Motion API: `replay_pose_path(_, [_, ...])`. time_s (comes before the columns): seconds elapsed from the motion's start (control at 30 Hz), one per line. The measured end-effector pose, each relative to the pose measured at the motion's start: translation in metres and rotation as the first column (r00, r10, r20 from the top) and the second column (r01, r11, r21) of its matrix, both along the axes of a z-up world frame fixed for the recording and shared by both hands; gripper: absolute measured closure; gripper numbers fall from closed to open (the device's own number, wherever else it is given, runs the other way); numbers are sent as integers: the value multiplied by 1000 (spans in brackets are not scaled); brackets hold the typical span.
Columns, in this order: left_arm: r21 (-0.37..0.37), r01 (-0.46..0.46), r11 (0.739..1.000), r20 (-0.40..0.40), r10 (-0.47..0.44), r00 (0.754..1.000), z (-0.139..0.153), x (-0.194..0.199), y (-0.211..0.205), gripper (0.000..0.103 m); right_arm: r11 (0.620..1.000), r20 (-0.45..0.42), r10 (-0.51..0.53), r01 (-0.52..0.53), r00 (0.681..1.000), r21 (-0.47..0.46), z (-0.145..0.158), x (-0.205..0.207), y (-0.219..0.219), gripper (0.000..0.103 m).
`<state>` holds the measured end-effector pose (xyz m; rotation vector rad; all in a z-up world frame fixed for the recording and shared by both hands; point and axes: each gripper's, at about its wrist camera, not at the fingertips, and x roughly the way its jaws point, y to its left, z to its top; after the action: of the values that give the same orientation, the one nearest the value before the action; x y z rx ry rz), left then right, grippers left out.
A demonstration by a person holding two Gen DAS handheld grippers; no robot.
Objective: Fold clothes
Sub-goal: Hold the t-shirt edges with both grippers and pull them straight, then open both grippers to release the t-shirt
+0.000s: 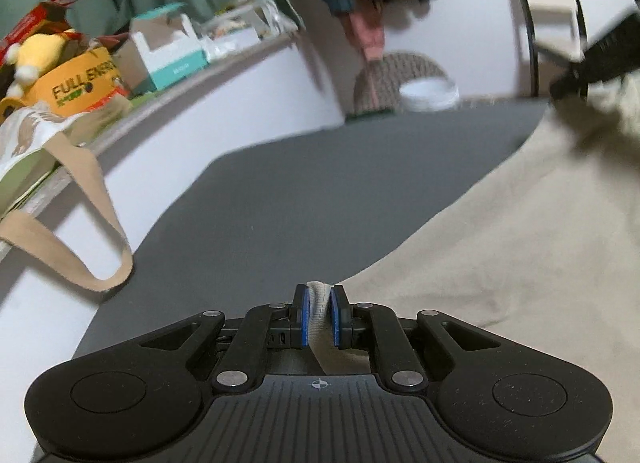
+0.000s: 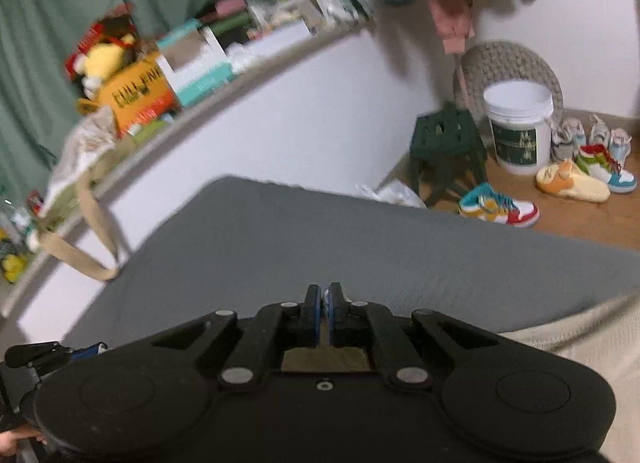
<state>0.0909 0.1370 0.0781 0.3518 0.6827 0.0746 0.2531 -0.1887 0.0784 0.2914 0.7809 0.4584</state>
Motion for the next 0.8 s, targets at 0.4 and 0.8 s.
replay_pose_path(0.4, [-56,-133,989,-21,132,991,-22,24,7,60,996,-60,-71,68,996,-59,-27,23,10,97])
replay_pose_path(0.8, [-386,-378,841,-37,396,918,13,-13,53,21,997,-39,61,-63,997,-46,-10,-44,17,76])
